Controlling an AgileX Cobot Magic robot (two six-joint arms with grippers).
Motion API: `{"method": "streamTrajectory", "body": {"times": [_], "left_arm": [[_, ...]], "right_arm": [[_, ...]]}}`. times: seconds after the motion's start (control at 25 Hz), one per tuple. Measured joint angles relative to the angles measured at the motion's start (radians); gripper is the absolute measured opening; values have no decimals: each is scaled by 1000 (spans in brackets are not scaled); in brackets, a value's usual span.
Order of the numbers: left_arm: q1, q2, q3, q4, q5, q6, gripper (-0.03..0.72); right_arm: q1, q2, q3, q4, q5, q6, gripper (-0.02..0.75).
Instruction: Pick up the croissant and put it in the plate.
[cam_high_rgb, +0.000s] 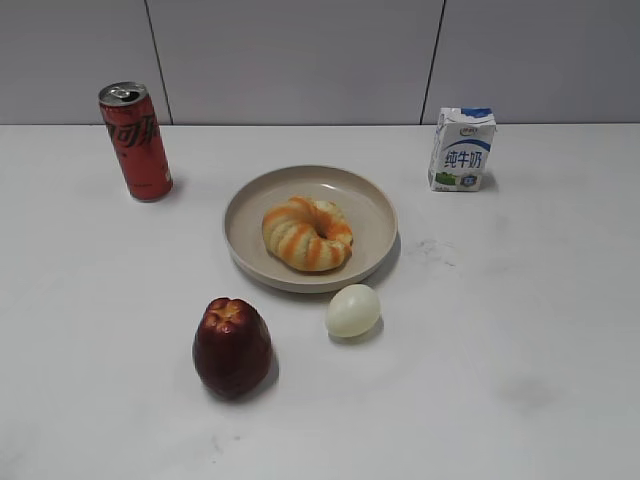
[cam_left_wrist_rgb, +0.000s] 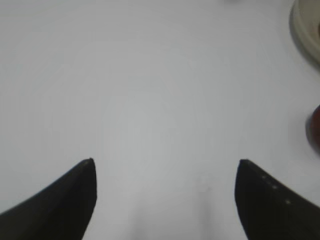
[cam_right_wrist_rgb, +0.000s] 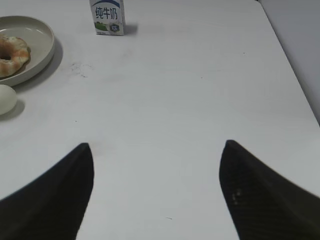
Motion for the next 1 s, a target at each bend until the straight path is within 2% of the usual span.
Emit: {"method": "streamTrajectory", "body": {"times": [0.24,0.56,0.8,1.0], "left_arm": [[0,-238,22,0,49,58,635],[0,-270,25,0,52,67,627],[0,-271,26,0,52,67,547],[0,-312,26,0,51,68,516]], "right_arm": [[0,0,0,0,0,0,593],[0,0,0,0,0,0,593],[0,0,0,0,0,0,593],[0,0,0,0,0,0,593]]}}
